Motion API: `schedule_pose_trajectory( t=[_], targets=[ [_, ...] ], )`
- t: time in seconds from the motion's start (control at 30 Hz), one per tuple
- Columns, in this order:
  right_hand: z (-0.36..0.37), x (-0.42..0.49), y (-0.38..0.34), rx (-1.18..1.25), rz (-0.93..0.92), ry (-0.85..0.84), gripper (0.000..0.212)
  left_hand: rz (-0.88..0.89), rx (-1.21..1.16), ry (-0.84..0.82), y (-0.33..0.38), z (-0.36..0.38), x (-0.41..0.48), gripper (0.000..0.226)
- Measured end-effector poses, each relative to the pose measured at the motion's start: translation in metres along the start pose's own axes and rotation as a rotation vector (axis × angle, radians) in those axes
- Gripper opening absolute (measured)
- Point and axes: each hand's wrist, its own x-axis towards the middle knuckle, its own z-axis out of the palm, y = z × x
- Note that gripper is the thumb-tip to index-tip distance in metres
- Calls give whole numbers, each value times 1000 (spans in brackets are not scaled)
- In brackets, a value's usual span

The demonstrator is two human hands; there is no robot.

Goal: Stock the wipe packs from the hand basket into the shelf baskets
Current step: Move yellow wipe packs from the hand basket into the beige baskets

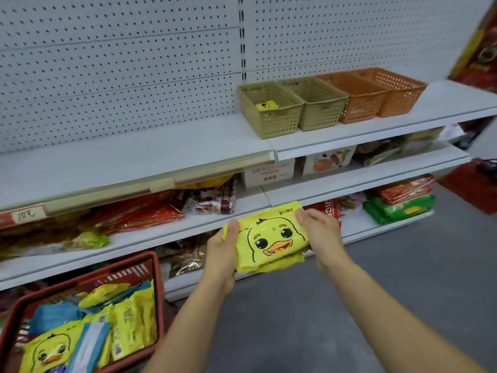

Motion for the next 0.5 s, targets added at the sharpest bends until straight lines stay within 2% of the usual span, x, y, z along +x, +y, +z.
schedule_pose_trajectory(
  t=[0.1,0.17,0.3,0.5],
  targets=[
    [-21,15,-10,77,27,56,29,18,25,-30,15,30,9,36],
    [-31,30,-18,102,57,28,24,38,38,-42,27,47,20,34],
    [-47,71,-34,109,80,4,26,100,58,-74,49,75,51,30],
    [-57,158,-67,157,4,50,23,147,3,-88,83,119,116,42]
  ],
)
